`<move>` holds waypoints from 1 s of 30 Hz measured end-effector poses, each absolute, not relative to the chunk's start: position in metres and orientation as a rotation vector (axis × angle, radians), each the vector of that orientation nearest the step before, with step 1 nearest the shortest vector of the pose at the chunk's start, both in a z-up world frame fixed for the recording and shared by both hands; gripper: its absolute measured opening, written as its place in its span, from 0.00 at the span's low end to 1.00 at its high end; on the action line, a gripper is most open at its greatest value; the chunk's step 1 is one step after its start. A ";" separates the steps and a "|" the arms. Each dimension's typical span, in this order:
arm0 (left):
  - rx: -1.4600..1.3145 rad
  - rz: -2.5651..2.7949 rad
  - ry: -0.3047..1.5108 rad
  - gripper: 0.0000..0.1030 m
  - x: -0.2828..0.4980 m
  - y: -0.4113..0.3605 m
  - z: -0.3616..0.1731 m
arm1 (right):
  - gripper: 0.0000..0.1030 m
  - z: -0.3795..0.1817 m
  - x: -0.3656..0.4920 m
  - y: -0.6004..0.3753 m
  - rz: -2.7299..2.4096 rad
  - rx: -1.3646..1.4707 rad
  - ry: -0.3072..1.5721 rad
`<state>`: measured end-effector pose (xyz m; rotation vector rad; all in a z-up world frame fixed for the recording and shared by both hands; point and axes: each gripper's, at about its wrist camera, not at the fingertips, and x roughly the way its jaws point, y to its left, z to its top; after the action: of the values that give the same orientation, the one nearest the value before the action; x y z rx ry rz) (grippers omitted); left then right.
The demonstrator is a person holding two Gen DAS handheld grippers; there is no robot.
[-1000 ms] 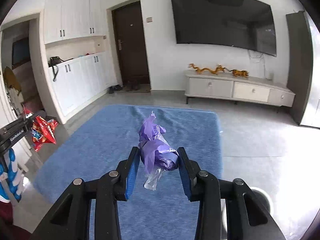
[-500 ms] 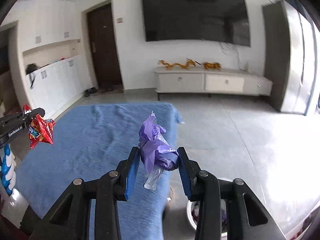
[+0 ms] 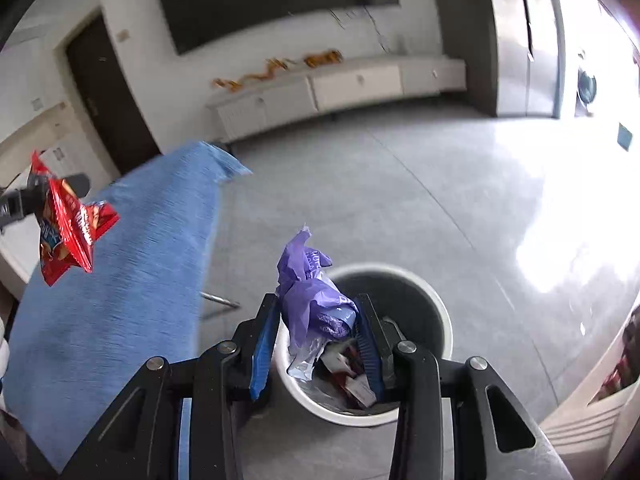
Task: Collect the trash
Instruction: 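Carry both bags to the gray bin and open both grippers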
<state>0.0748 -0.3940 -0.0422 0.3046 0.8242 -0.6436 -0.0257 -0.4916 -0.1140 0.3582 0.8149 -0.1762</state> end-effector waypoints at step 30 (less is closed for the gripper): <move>0.095 -0.857 1.123 0.57 0.124 -0.472 -0.118 | 0.68 -0.147 -0.043 -0.513 -0.343 0.425 0.923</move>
<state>0.1236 -0.4716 -0.1178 0.0954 1.1233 -0.8575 -0.0428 -0.5127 -0.1475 0.4254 0.9227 -0.3431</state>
